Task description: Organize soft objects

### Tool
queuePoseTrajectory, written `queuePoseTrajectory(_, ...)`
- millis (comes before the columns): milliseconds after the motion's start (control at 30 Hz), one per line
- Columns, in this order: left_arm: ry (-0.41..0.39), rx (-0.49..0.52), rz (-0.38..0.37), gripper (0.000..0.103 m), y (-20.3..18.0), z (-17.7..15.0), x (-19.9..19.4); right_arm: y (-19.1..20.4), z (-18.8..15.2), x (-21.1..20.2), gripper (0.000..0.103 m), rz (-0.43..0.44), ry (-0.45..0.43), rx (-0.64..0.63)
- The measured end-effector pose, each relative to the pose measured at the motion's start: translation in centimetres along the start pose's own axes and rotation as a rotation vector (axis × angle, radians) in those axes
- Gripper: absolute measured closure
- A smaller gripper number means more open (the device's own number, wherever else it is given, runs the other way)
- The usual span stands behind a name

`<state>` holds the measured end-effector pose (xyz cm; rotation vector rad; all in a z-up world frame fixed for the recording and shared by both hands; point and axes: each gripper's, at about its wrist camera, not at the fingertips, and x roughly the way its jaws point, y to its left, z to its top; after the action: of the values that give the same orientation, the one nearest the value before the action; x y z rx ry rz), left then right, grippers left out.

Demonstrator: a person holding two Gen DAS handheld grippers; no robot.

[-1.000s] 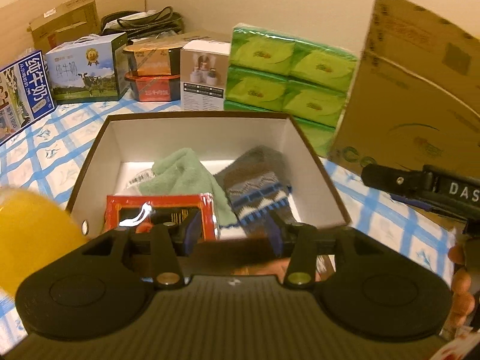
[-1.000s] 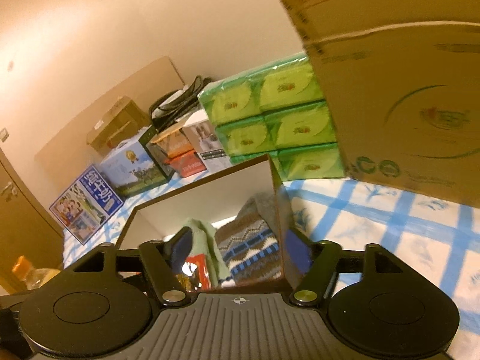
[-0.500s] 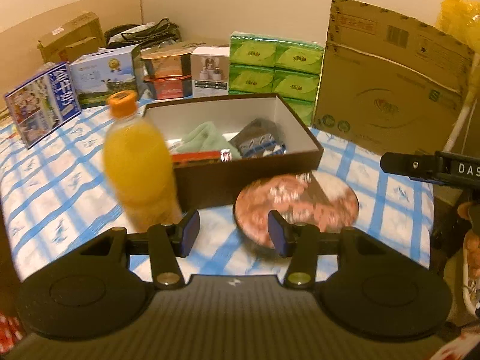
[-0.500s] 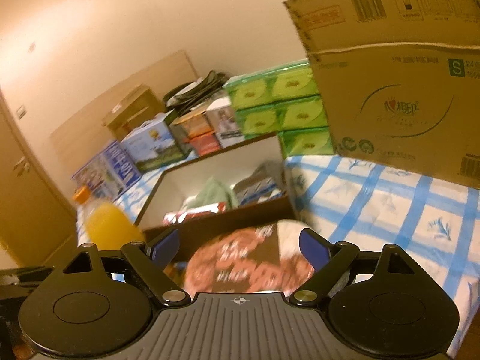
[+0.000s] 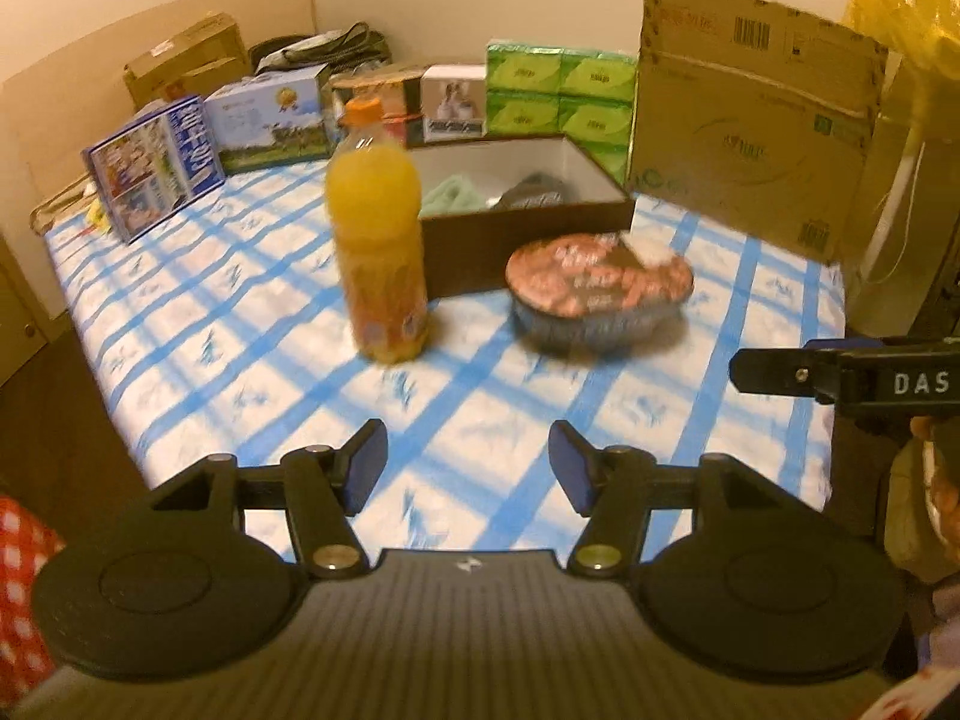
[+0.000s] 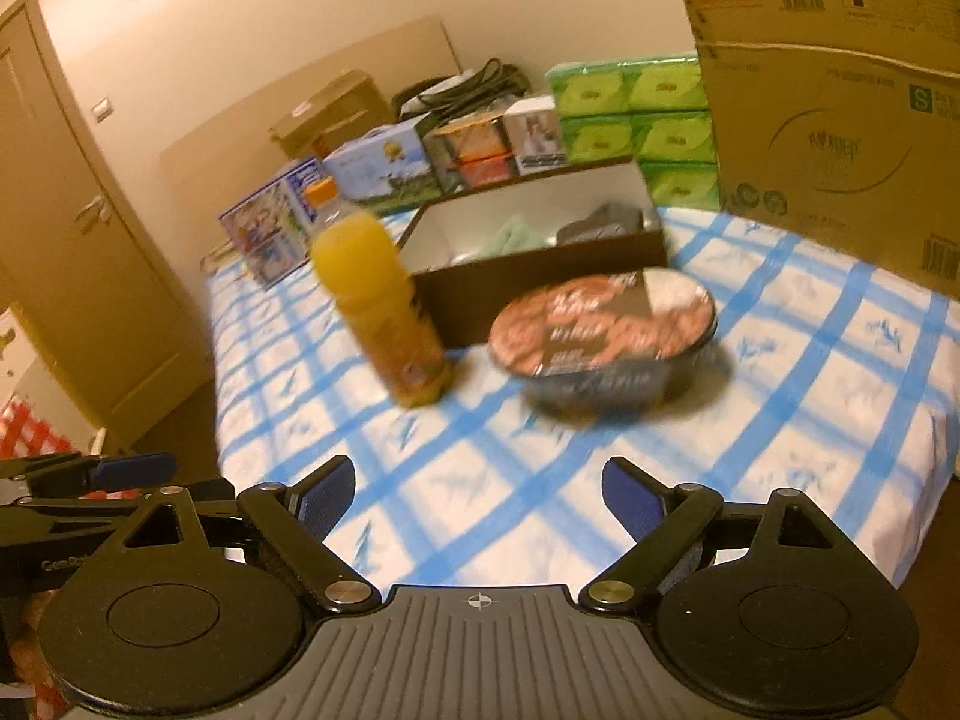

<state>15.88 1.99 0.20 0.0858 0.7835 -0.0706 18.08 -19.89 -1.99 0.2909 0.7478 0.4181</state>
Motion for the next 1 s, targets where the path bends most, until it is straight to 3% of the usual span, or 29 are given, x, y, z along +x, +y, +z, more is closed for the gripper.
queuePoseTrajectory(467, 0.01, -0.022, -0.021, 0.046, 0.1, -8.2, -5.8, 4.3, -8.1, -4.1, 0.014, -0.052, 0.064, -0.072)
queuePoseTrajectory(1000, 0.028, -0.06, -0.045, 0.046, -2.1, -11.9, -6.5, 3.6, -12.1, -5.7, 0.014, -0.118, 0.094, -0.084)
